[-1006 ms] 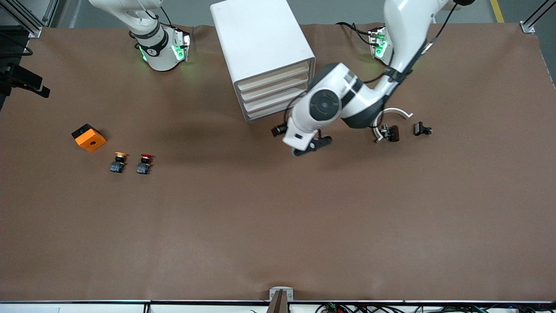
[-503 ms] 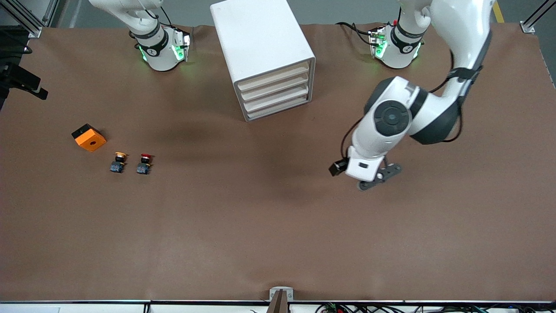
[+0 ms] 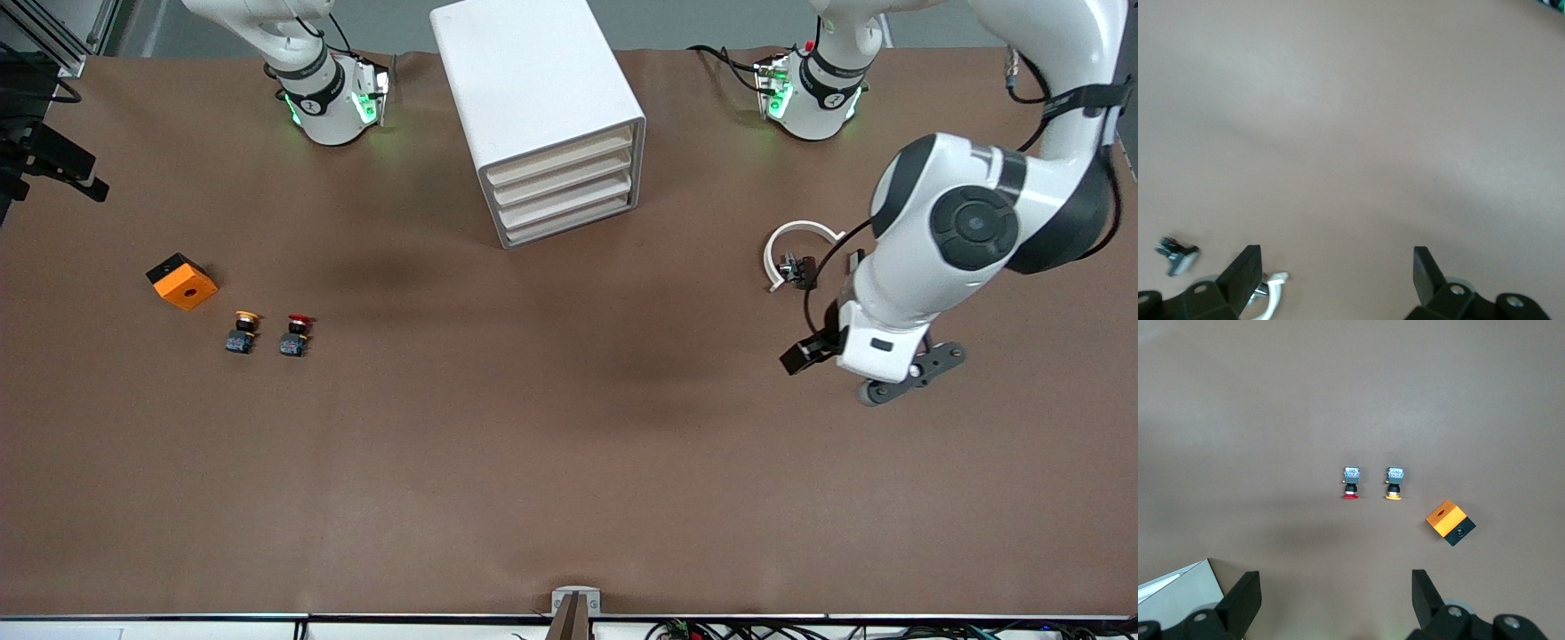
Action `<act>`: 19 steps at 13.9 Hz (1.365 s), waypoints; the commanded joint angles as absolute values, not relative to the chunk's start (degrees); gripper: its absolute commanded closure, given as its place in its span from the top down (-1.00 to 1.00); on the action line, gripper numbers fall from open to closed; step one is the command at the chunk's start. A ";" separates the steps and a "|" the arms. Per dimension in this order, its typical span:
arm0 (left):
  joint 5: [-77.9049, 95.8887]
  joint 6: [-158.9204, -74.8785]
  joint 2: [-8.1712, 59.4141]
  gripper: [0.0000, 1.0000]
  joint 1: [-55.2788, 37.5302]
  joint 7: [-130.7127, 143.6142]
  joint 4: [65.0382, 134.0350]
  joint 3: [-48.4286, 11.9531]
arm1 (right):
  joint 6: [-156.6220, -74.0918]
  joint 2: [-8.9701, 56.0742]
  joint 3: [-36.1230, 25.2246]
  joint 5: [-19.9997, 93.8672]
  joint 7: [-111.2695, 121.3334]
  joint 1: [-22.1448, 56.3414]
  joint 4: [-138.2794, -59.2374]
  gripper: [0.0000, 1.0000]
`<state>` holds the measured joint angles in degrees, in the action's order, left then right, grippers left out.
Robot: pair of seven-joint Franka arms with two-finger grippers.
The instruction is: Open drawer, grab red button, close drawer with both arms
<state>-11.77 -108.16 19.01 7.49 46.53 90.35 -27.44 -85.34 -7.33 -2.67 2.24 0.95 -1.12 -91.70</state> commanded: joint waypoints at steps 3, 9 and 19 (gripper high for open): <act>-11.52 -101.53 10.04 1.00 13.08 34.83 91.40 -28.21 | -86.84 -10.81 -0.44 2.29 3.69 -3.51 -95.71 1.00; -6.07 -98.80 -1.58 1.00 8.45 20.40 97.56 -17.69 | -84.64 -10.81 -0.70 2.29 2.81 -3.95 -95.71 1.00; 0.97 -91.15 -8.08 1.00 7.74 10.37 97.29 -10.37 | -82.79 -11.51 0.70 2.29 -1.23 -3.60 -95.27 1.00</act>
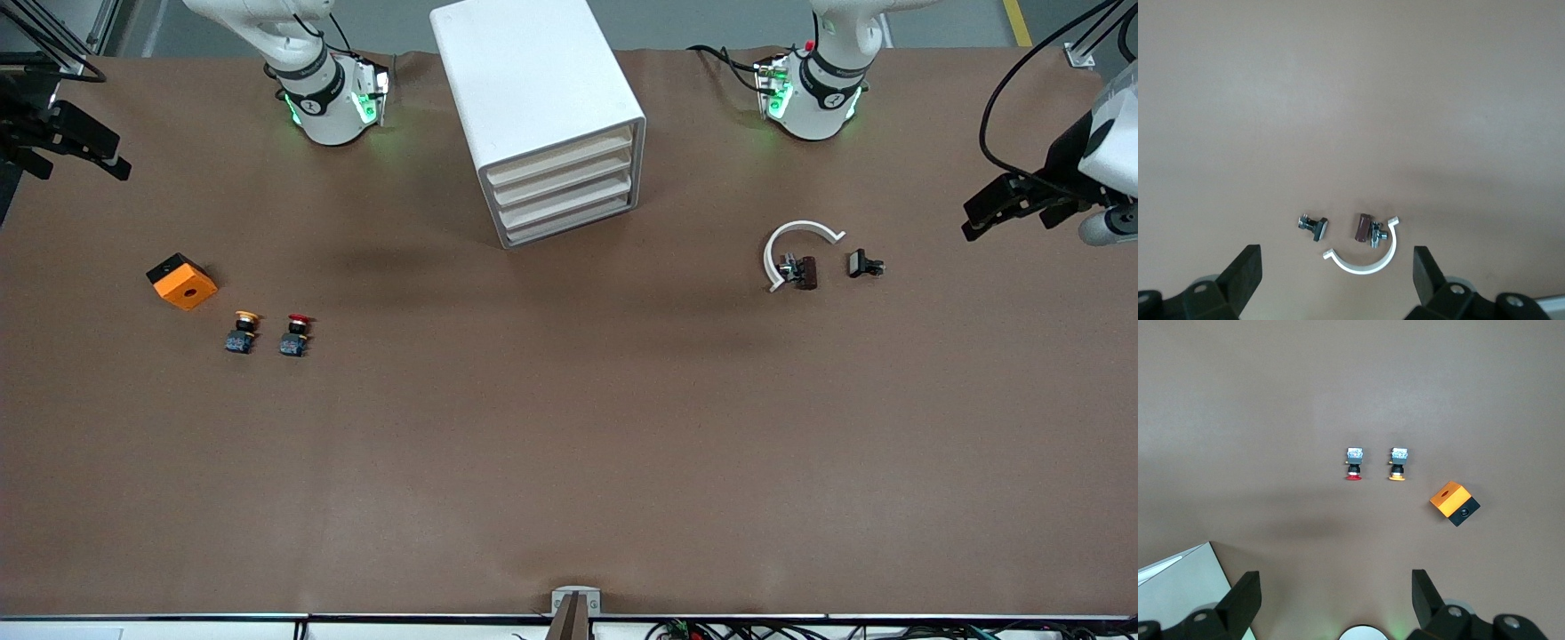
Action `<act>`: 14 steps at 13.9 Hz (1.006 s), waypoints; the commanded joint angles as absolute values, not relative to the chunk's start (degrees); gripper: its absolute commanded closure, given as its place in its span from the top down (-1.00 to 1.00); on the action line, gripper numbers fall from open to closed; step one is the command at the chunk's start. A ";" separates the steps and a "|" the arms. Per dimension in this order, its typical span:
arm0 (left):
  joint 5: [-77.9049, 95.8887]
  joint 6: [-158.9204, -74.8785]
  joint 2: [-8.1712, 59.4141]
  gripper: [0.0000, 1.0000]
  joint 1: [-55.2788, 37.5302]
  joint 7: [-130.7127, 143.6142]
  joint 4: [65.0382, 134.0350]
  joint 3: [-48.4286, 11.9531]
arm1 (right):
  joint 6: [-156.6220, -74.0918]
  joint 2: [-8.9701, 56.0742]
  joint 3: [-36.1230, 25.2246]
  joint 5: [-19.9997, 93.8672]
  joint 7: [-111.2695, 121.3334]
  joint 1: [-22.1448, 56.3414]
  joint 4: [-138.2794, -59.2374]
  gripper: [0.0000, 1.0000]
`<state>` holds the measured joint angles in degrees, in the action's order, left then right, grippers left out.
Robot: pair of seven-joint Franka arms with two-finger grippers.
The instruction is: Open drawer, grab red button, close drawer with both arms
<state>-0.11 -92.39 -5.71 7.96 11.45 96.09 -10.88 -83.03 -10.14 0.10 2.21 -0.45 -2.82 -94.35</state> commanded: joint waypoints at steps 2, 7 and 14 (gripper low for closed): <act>0.97 -90.88 -8.70 1.00 7.65 10.46 97.47 -10.98 | -82.71 -11.51 0.62 2.29 -1.23 -3.60 -95.27 1.00; 0.79 -90.88 -7.74 1.00 7.21 10.82 96.86 -11.51 | -82.62 -11.69 0.62 2.29 -1.23 -3.69 -95.36 1.00; -0.44 -88.86 -6.07 1.00 7.47 8.53 95.71 -11.51 | -82.53 -11.69 0.62 2.29 -1.23 -3.34 -95.27 1.00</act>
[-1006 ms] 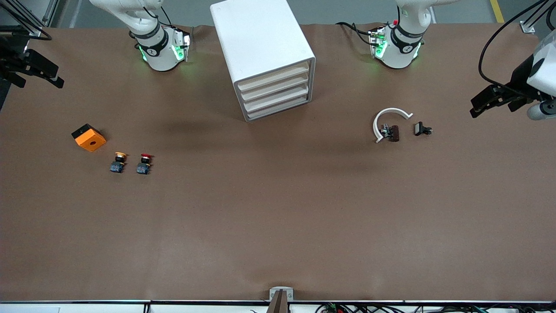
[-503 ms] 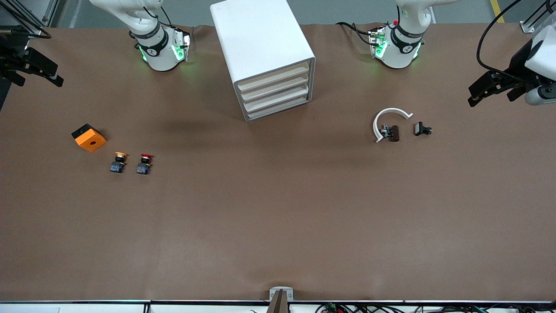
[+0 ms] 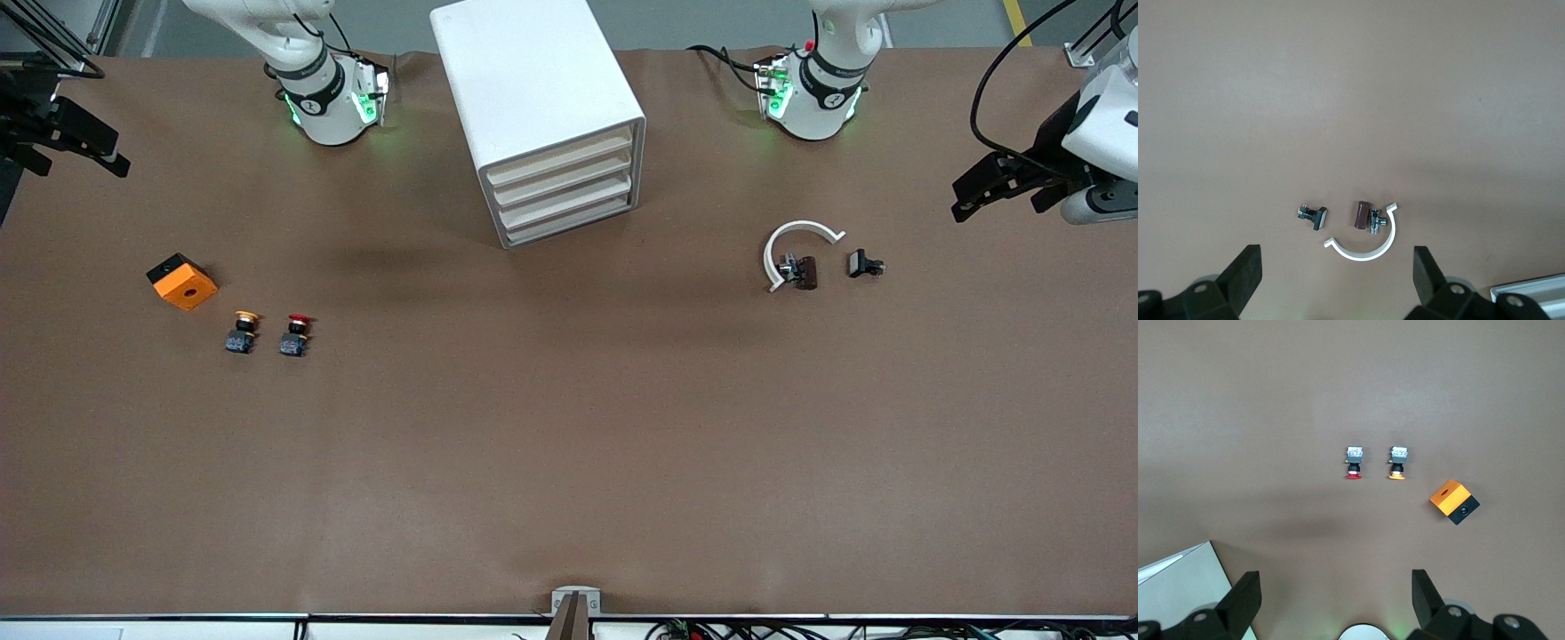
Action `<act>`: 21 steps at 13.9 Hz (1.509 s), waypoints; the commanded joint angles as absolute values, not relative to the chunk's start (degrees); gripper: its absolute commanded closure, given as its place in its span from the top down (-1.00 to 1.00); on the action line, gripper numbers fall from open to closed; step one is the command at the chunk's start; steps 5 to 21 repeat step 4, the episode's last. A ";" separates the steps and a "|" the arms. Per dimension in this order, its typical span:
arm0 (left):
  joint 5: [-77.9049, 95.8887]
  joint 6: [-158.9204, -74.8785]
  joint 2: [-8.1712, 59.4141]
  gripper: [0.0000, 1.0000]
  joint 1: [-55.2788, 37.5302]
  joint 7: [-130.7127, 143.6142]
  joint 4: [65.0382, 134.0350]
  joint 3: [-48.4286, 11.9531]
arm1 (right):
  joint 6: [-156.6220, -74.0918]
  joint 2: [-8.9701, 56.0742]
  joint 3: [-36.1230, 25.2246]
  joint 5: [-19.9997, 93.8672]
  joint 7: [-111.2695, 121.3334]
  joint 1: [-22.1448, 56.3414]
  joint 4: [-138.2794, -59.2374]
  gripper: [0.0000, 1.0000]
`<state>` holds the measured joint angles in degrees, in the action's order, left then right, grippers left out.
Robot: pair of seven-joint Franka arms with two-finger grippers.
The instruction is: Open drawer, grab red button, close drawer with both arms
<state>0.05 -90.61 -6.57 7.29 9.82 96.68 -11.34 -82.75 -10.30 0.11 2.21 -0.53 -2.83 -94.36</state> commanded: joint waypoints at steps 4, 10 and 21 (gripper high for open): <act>-0.44 -88.86 -5.63 1.00 7.47 8.53 95.28 -11.51 | -82.35 -11.60 0.62 2.29 -0.62 -3.34 -95.36 1.00; -0.44 -88.86 -5.63 1.00 7.47 8.53 95.28 -11.51 | -82.35 -11.60 0.62 2.29 -0.62 -3.34 -95.36 1.00; -0.44 -88.86 -5.63 1.00 7.47 8.53 95.28 -11.51 | -82.35 -11.60 0.62 2.29 -0.62 -3.34 -95.36 1.00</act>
